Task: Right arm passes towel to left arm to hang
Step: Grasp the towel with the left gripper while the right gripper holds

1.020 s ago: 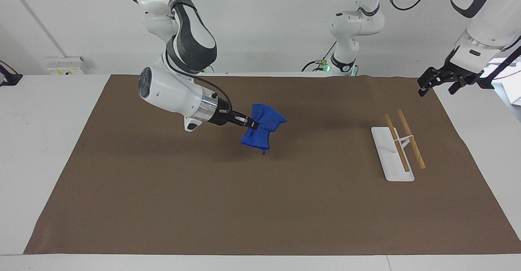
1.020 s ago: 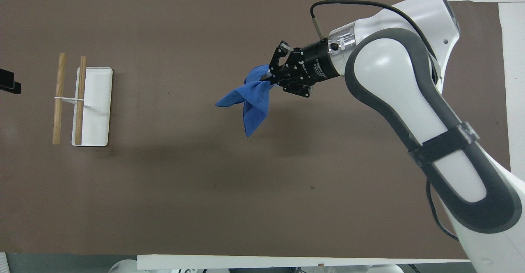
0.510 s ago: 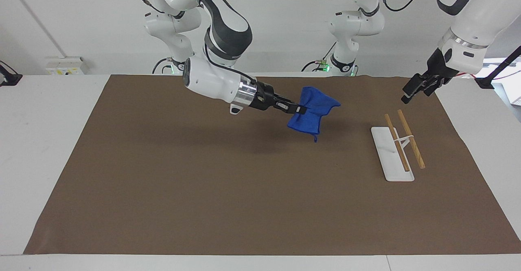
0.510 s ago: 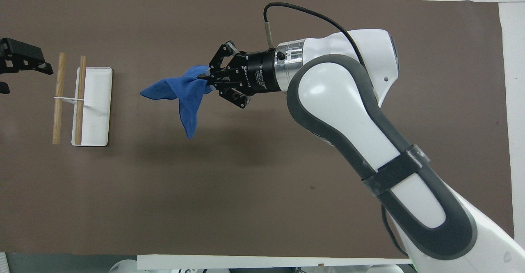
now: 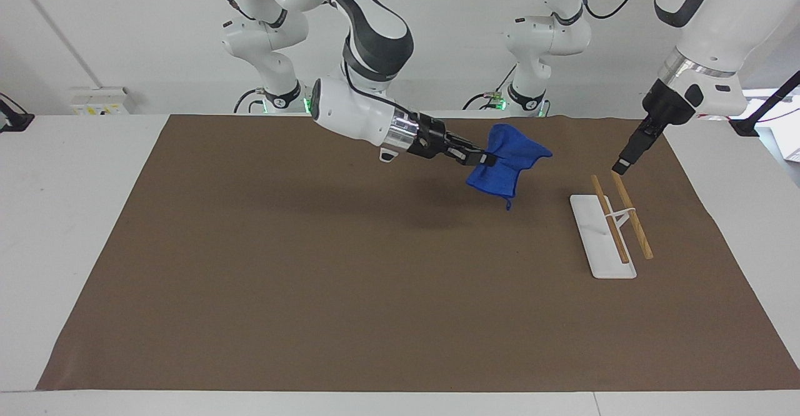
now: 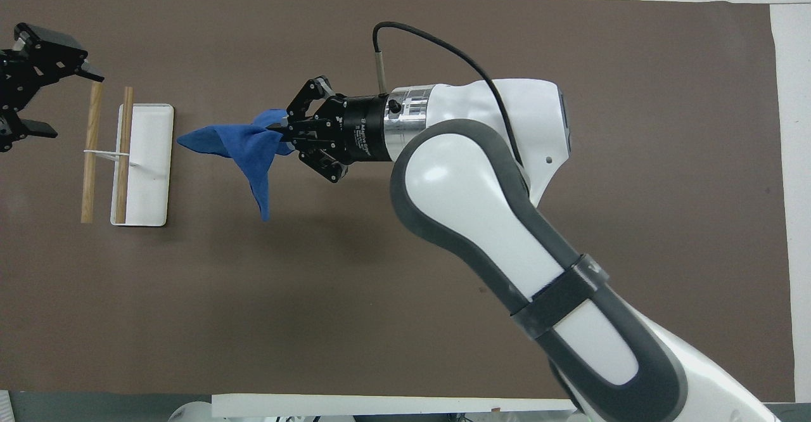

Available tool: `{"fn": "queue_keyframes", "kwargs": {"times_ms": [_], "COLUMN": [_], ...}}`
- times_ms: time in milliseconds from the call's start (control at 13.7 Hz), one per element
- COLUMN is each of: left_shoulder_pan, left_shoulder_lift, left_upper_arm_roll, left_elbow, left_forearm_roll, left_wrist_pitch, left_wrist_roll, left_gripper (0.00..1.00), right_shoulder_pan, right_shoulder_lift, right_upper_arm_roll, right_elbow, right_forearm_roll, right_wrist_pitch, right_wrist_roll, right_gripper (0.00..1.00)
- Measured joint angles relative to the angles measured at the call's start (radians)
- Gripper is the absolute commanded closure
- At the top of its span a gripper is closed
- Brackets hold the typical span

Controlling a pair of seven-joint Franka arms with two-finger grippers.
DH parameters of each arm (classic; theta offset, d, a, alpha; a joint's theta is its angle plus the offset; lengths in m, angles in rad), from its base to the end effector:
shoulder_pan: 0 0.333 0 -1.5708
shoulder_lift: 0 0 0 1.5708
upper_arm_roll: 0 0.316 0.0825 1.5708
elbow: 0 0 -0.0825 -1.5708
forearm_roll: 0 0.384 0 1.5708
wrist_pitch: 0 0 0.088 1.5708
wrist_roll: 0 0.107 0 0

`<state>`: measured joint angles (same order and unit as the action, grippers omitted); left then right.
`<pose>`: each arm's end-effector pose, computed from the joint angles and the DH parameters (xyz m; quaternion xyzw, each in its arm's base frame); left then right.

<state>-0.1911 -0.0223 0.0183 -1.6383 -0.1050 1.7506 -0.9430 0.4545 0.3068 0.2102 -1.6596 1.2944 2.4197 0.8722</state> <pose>0.5544 -0.1062 0.6221 0.9212 0.3798 0.0293 0.0800 0.5476 0.4141 0.4873 -0.7180 0.4358 0.2331 0.4902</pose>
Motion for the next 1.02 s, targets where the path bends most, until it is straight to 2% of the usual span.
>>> {"fn": "queue_keyframes", "kwargs": {"times_ms": [219, 728, 801, 874, 1020], "left_shoulder_pan": [-0.053, -0.099, -0.107, -0.112, -0.121], "left_shoulder_lift": [-0.002, -0.082, -0.09, -0.096, -0.102], "left_upper_arm_roll": [-0.002, -0.003, -0.003, -0.003, -0.004], "left_elbow": [-0.011, -0.168, -0.18, -0.19, -0.206], "left_forearm_roll": [0.0, -0.039, -0.051, -0.061, -0.089], "left_wrist_pitch": [0.001, 0.001, 0.004, 0.014, 0.053], "left_wrist_roll": [-0.163, -0.335, -0.345, -0.351, -0.372], "left_gripper": [0.01, 0.02, 0.06, 0.15, 0.39], "right_shoulder_pan": [0.01, 0.009, 0.009, 0.009, 0.009], "right_shoulder_lift": [0.003, 0.003, 0.003, 0.003, 0.003], "right_upper_arm_roll": [-0.001, -0.006, -0.006, -0.005, -0.006], "right_elbow": [-0.002, -0.002, -0.002, -0.002, -0.002], "right_forearm_roll": [0.0, 0.0, 0.0, 0.0, 0.0], "right_wrist_pitch": [0.015, 0.015, 0.015, 0.015, 0.015], "right_wrist_roll": [0.001, 0.001, 0.001, 0.001, 0.001], "right_gripper": [1.0, 1.0, 1.0, 1.0, 1.0]}}
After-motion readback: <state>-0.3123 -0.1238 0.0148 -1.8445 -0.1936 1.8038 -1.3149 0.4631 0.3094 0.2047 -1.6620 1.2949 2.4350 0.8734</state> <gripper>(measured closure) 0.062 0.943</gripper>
